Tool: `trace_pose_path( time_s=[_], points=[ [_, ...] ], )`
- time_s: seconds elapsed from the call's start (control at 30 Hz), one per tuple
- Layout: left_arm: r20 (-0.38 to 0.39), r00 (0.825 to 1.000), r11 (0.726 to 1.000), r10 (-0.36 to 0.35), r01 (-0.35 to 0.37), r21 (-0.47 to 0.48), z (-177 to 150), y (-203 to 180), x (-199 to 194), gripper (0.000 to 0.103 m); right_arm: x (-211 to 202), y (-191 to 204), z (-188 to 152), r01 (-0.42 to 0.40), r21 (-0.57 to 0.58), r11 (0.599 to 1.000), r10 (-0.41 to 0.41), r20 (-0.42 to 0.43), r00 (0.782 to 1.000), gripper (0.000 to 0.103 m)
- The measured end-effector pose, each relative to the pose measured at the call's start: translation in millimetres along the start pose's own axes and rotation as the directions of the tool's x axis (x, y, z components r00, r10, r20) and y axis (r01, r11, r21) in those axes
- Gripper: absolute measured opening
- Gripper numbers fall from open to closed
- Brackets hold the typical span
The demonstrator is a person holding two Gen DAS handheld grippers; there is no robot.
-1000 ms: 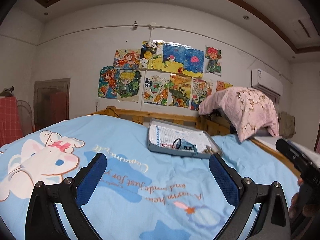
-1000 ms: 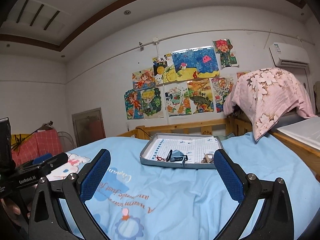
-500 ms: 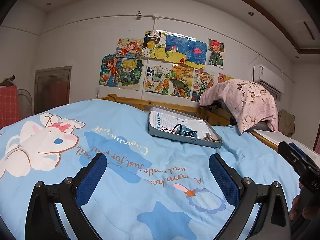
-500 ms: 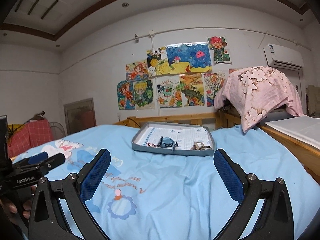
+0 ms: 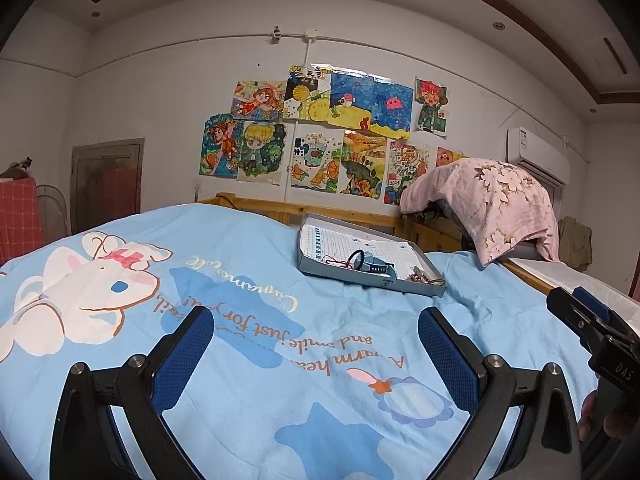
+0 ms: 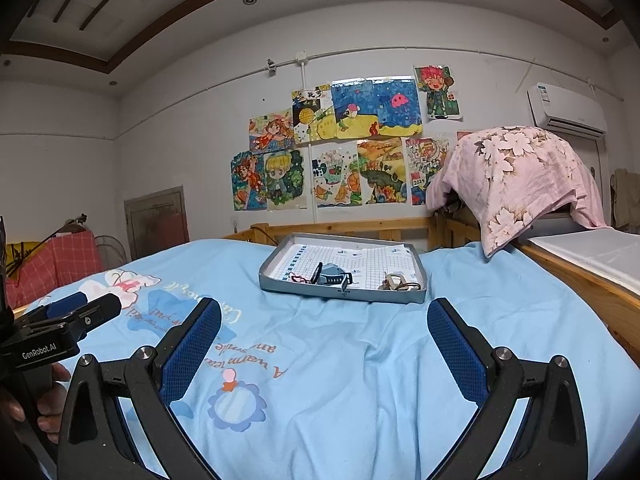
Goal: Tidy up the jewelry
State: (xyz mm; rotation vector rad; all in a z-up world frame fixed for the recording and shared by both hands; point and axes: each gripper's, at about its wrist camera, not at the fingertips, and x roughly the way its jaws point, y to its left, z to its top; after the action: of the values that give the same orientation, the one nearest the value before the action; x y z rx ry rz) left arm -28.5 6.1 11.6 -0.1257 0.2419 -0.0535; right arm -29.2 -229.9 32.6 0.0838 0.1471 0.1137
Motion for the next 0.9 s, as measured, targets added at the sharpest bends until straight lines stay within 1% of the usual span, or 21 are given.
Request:
trace_pose_path(
  time_s=[0.9],
  points=[
    [0.005, 1.0, 1.0, 0.02, -0.02, -0.018, 3, 20, 3, 0.103, 3, 3, -3, 0.007, 0.018, 1.0, -0.006, -0.006, 1.0, 0.101]
  ],
)
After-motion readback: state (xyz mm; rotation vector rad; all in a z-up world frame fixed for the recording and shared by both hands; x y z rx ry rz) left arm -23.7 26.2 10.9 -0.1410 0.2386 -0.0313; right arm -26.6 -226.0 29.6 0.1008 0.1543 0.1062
